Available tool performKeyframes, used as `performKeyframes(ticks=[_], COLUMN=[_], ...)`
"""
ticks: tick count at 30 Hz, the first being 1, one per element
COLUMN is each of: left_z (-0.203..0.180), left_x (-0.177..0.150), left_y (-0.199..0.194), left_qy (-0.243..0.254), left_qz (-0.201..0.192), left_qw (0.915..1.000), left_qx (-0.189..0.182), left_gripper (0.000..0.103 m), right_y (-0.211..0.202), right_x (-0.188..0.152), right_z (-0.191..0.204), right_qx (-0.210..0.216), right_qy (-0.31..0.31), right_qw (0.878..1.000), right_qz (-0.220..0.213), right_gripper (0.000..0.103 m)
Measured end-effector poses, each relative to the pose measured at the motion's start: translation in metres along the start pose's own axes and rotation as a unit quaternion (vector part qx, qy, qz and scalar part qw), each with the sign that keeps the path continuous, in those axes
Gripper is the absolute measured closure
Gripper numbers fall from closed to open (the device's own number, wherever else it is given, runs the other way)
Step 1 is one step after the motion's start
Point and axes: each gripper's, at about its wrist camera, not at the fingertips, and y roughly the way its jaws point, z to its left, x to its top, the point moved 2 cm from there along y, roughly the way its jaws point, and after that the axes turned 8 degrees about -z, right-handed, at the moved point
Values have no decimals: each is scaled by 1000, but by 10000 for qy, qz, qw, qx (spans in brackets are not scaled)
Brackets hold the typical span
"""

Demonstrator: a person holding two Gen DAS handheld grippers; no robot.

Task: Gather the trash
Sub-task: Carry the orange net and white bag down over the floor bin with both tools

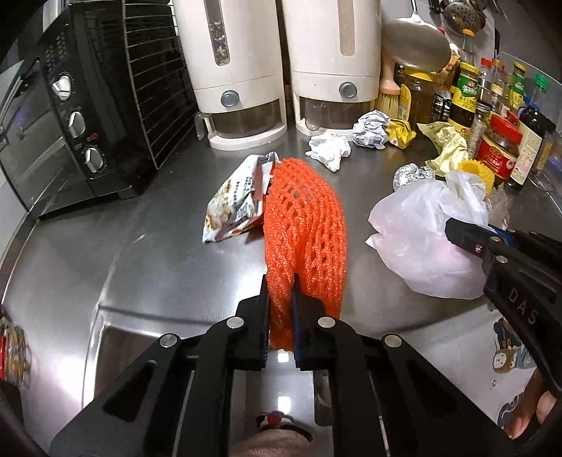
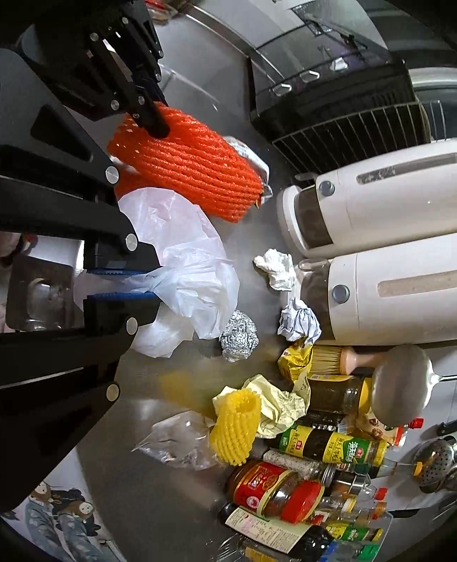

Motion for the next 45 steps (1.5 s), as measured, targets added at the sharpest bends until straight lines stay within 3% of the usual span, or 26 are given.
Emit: performKeyframes(ticks=[11, 22, 31, 45], left_z=[-3, -12, -22, -44], left_x=[-26, -80, -124, -191], left_y=[-48, -66, -38, 39], left_qy=[-26, -45, -9, 0], left_qz=[-136, 33, 408, 1210], left_qw=[9999, 9999, 9990, 9911], left_qx=[-29, -123, -194, -563], left_gripper=[94, 94, 94, 94], right_y=[-40, -62, -35, 27], right_x=[-33, -88, -139, -212], right_z=[-2, -2, -13, -40], right_qx=[134, 203, 200, 152], right_qy=[105, 72, 192, 444], right_qw=[9998, 9994, 9965, 9862], right_qz=[68, 288, 787, 1587], right_gripper=[95, 94, 95, 94])
